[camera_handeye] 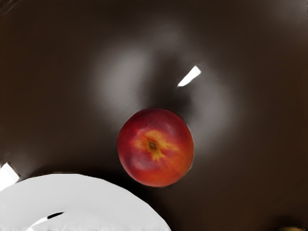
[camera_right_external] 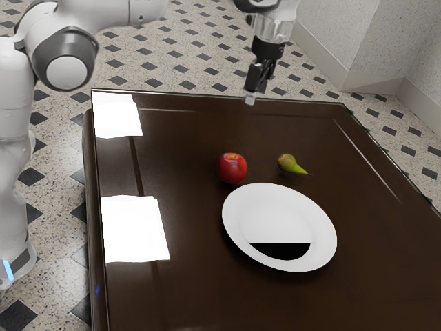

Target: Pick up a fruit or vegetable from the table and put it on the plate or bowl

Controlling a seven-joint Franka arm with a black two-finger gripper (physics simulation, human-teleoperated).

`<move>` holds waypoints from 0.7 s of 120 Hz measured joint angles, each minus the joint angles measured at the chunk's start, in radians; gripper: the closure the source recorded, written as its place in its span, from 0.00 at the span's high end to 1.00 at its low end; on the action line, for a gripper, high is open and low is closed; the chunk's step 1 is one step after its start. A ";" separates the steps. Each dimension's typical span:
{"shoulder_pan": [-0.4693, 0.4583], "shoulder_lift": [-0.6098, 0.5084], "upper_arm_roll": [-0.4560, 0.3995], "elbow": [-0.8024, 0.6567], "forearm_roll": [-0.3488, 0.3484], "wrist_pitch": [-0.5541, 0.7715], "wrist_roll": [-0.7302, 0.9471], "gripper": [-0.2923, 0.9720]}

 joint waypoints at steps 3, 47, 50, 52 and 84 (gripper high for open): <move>-0.001 0.000 -0.004 0.000 0.000 0.000 0.002 0.77; -0.036 -0.009 -0.017 0.000 -0.112 0.001 0.296 0.77; -0.023 0.012 -0.018 0.006 -0.114 0.002 0.328 0.77; -0.010 0.028 -0.023 0.013 -0.115 0.003 0.350 0.77; 0.297 0.153 -0.251 0.102 -0.124 0.014 0.656 0.77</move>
